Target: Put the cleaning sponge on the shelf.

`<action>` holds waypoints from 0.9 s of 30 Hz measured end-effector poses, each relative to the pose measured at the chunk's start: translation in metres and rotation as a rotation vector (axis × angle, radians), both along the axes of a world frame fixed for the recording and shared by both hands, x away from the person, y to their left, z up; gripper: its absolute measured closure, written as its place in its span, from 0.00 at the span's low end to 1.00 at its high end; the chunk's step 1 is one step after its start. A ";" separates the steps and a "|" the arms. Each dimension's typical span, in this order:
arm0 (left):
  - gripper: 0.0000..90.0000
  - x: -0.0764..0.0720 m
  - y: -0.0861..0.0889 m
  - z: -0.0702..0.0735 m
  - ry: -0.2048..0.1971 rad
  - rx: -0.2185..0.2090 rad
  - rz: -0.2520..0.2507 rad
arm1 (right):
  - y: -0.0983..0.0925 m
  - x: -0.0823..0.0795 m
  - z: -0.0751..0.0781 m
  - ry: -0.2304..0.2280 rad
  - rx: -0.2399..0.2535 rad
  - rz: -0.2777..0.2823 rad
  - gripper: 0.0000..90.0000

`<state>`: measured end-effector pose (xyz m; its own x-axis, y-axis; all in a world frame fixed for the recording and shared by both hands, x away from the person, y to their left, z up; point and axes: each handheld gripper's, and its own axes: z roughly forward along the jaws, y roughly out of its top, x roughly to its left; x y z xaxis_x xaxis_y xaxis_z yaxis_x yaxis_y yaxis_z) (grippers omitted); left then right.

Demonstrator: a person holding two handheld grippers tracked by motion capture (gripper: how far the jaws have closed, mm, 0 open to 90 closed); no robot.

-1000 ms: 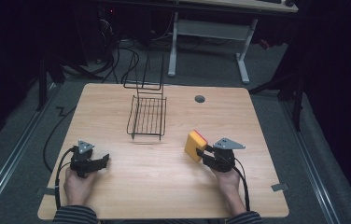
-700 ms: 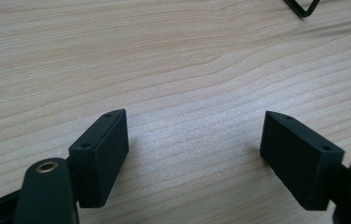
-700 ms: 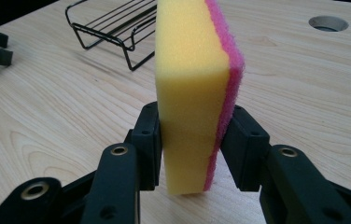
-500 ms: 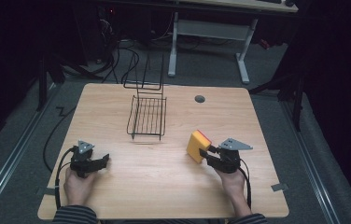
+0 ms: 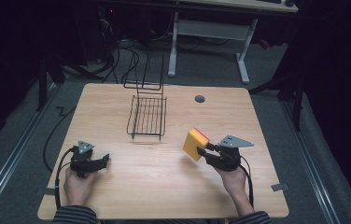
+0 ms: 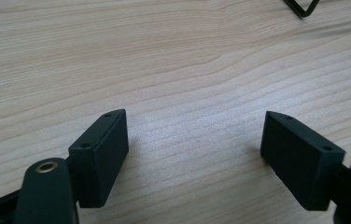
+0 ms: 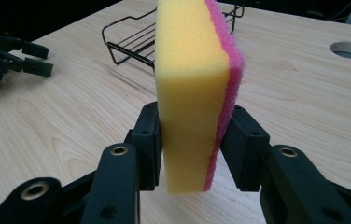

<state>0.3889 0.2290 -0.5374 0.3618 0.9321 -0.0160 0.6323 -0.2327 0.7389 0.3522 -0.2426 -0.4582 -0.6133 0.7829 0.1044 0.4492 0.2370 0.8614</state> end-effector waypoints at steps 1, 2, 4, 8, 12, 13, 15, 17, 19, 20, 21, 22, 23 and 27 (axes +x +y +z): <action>0.27 0.000 0.000 0.000 0.000 0.000 0.000 | 0.000 0.000 0.000 0.000 0.000 0.000 0.68; 0.27 0.000 0.000 0.000 0.000 0.001 0.000 | 0.001 0.000 0.003 -0.009 0.001 0.008 0.68; 0.27 0.000 0.000 0.000 0.000 0.002 -0.001 | 0.001 0.000 0.004 -0.009 0.004 0.010 0.68; 0.27 0.000 0.000 0.000 0.000 0.001 0.000 | 0.005 0.002 0.011 -0.021 -0.003 0.027 0.68; 0.27 0.000 0.000 0.000 0.000 0.001 0.000 | 0.008 0.004 0.015 -0.024 -0.006 0.040 0.68; 0.27 0.000 0.000 0.000 0.000 0.000 -0.001 | 0.010 0.005 0.018 -0.027 -0.007 0.051 0.68; 0.27 0.000 0.000 0.000 0.000 0.000 -0.001 | 0.011 0.006 0.020 -0.028 -0.006 0.055 0.68; 0.27 0.000 0.000 0.000 0.000 0.000 -0.001 | 0.014 0.008 0.026 -0.041 -0.003 0.065 0.68; 0.27 0.000 0.000 0.000 0.000 0.001 -0.001 | 0.017 0.010 0.029 -0.047 -0.003 0.074 0.68; 0.27 0.000 0.000 0.000 0.000 0.000 -0.001 | 0.018 0.010 0.031 -0.050 -0.004 0.079 0.68; 0.27 0.000 0.000 0.000 0.000 0.001 -0.002 | 0.020 0.011 0.032 -0.055 -0.003 0.085 0.68; 0.27 0.000 0.000 0.000 0.000 0.001 -0.002 | 0.020 0.011 0.032 -0.055 -0.003 0.085 0.68; 0.27 0.000 0.000 0.000 0.002 0.001 -0.003 | 0.022 0.013 0.034 -0.052 -0.004 0.092 0.68; 0.27 0.000 0.000 0.000 0.002 -0.003 -0.002 | 0.031 0.020 0.039 -0.049 -0.013 0.119 0.68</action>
<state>0.3889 0.2295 -0.5373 0.3640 0.9312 -0.0193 0.6329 -0.2321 0.7386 0.3721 -0.2118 -0.4193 -0.7062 0.7052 0.0622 0.3748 0.2979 0.8779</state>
